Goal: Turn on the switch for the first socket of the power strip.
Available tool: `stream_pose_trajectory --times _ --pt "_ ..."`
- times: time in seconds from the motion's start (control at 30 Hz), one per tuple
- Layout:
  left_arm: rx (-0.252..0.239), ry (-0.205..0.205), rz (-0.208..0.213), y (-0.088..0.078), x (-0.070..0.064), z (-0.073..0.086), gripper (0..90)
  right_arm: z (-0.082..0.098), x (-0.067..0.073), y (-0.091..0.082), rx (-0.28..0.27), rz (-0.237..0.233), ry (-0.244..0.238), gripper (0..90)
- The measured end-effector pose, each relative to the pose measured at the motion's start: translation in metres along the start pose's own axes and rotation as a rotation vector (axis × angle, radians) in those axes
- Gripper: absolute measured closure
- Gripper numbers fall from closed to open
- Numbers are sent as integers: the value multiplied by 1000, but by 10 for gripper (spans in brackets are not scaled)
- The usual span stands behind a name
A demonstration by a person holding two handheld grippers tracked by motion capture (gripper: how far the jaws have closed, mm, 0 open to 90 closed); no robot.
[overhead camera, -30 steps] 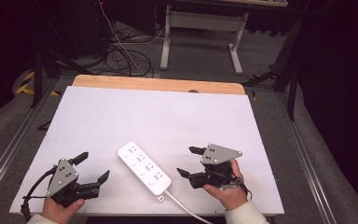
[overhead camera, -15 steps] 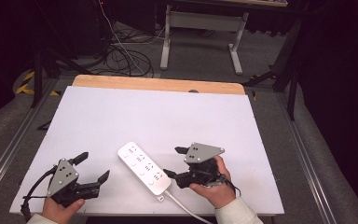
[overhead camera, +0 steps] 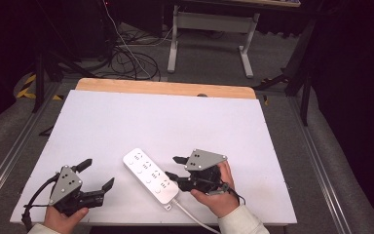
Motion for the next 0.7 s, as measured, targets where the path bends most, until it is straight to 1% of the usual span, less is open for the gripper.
stream_pose_trajectory --times 0.03,0.07,0.1,0.13,0.17,0.2,0.23,0.27,0.37,0.47,0.63,0.67,0.7 --pt "2 2 0 0 0 0 123 -1 0 0 -11 5 0 606" --pt "4 8 0 0 0 0 122 -2 0 -1 -23 4 0 711" --pt "6 5 2 1 0 1 121 -2 2 1 -26 -46 12 775" --pt "6 9 1 1 0 1 121 -2 3 2 -25 -97 29 800" --pt "5 8 -2 1 0 1 121 -2 4 4 -22 -123 44 839" --pt "5 8 -3 1 1 0 121 -1 5 6 -9 -140 46 873" --pt "4 8 -4 1 1 0 121 0 7 9 9 -172 62 890" --pt "4 8 -4 1 1 1 121 1 8 12 27 -192 76 900" --pt "4 9 -5 1 1 0 121 4 10 20 64 -203 88 900" --pt "4 10 -6 0 1 1 121 5 11 28 85 -208 97 900" --pt "4 10 -6 1 1 1 121 11 11 39 150 -207 106 900" --pt "5 11 -5 1 1 1 121 13 12 43 172 -206 105 900" --pt "4 11 -5 1 1 1 121 14 12 44 184 -207 105 900"
Point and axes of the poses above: each handheld gripper's, and its own axes: y roughly forward along the jaws, z roughly out of its underside, x roughly to its left, the point moved 7 cm from there along y, roughly forward along the jaws, and after that the axes turned 15 degrees about -z, right-handed, at the moved point
